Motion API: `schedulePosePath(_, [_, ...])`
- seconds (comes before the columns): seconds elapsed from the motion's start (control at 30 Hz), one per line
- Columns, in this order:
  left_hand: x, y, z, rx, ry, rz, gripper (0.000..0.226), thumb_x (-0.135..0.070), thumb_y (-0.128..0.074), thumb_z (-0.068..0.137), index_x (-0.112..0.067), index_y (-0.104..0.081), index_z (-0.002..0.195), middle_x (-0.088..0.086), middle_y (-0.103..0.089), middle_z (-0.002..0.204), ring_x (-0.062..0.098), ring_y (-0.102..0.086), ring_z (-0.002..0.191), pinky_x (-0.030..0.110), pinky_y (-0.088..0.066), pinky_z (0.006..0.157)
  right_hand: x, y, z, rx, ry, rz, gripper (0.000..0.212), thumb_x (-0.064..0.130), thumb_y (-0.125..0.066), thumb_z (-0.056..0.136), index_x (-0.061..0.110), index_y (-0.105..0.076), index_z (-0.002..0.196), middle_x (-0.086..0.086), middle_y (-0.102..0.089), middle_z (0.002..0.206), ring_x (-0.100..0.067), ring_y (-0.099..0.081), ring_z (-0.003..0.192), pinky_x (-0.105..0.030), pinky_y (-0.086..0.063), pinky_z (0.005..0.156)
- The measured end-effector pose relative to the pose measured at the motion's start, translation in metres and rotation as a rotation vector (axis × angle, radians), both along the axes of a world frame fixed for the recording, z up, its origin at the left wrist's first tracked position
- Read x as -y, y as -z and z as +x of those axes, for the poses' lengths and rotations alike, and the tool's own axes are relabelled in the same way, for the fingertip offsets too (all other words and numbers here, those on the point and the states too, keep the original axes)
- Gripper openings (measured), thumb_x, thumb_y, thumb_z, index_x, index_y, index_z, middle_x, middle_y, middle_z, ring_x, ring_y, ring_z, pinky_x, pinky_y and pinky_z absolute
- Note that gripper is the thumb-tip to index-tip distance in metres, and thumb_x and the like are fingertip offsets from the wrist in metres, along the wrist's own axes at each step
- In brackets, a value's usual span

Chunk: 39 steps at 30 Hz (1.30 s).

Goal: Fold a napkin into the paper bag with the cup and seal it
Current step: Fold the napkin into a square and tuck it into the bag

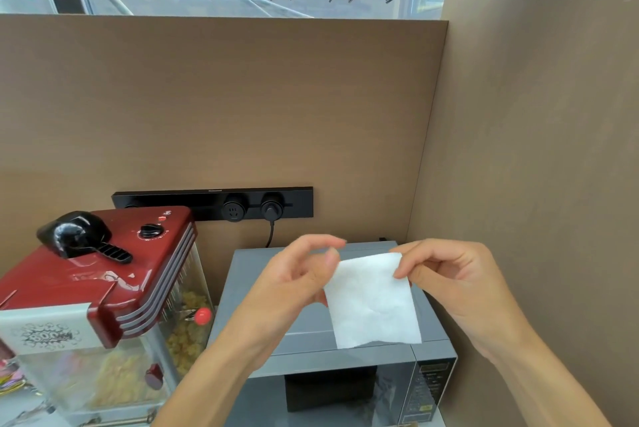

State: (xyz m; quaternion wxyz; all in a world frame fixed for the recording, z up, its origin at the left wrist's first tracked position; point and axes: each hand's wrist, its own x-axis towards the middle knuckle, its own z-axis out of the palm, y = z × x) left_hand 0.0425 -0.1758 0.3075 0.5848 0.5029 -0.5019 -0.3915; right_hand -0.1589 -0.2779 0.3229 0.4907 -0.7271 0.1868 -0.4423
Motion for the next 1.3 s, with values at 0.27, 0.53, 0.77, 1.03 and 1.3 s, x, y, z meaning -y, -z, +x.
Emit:
schedulePosePath(0.27, [0.002, -0.005, -0.008, 0.096, -0.093, -0.060, 0.013, -0.017, -0.070, 0.091, -0.018, -0.077, 0.080, -0.007, -0.073, 0.070, 0.005, -0.061, 0.066, 0.013, -0.047, 0.063, -0.005, -0.003, -0.001, 0.072, 0.027, 0.008, 0.012, 0.005, -0.069, 0.088, 0.014, -0.067, 0.096, -0.009, -0.080, 0.086, -0.020, -0.074, 0.078, -0.020, -0.056, 0.073])
schedulePosePath(0.53, [0.004, -0.016, -0.014, 0.355, -0.128, -0.138, 0.011, -0.017, -0.071, 0.091, -0.021, -0.075, 0.081, -0.007, -0.073, 0.074, 0.012, -0.066, 0.071, 0.031, -0.053, 0.070, -0.004, -0.008, 0.004, -0.332, -0.064, -0.168, 0.029, 0.046, -0.070, 0.086, 0.034, -0.068, 0.113, 0.013, -0.074, 0.112, -0.010, -0.065, 0.111, -0.028, -0.052, 0.094])
schedulePosePath(0.77, [-0.005, -0.012, -0.016, 0.541, -0.244, -0.184, 0.013, -0.018, -0.074, 0.088, -0.028, -0.075, 0.079, -0.005, -0.075, 0.076, 0.020, -0.068, 0.074, 0.045, -0.052, 0.075, 0.005, -0.010, 0.012, -0.319, -0.152, -0.041, 0.009, 0.024, -0.082, 0.081, 0.016, -0.079, 0.080, 0.002, -0.077, 0.076, -0.008, -0.069, 0.073, -0.018, -0.050, 0.069])
schedulePosePath(1.03, [-0.007, 0.000, -0.013, 0.148, -0.323, -0.156, 0.012, -0.036, -0.079, 0.077, -0.028, -0.077, 0.086, -0.006, -0.077, 0.074, 0.003, -0.068, 0.072, 0.012, -0.049, 0.067, 0.006, 0.002, 0.011, -0.120, -0.124, 0.075, 0.009, 0.027, -0.079, 0.079, 0.019, -0.075, 0.076, 0.004, -0.073, 0.074, -0.011, -0.065, 0.072, -0.019, -0.050, 0.068])
schedulePosePath(1.3, [0.011, 0.019, -0.045, -0.230, -0.358, -0.133, 0.028, -0.040, -0.070, 0.087, -0.014, -0.078, 0.094, 0.015, -0.076, 0.087, 0.018, -0.068, 0.075, 0.031, -0.054, 0.064, -0.020, 0.021, 0.034, 0.138, -0.011, 0.265, 0.023, 0.032, -0.074, 0.085, 0.012, -0.063, 0.088, -0.002, -0.069, 0.079, -0.017, -0.062, 0.076, -0.027, -0.050, 0.067])
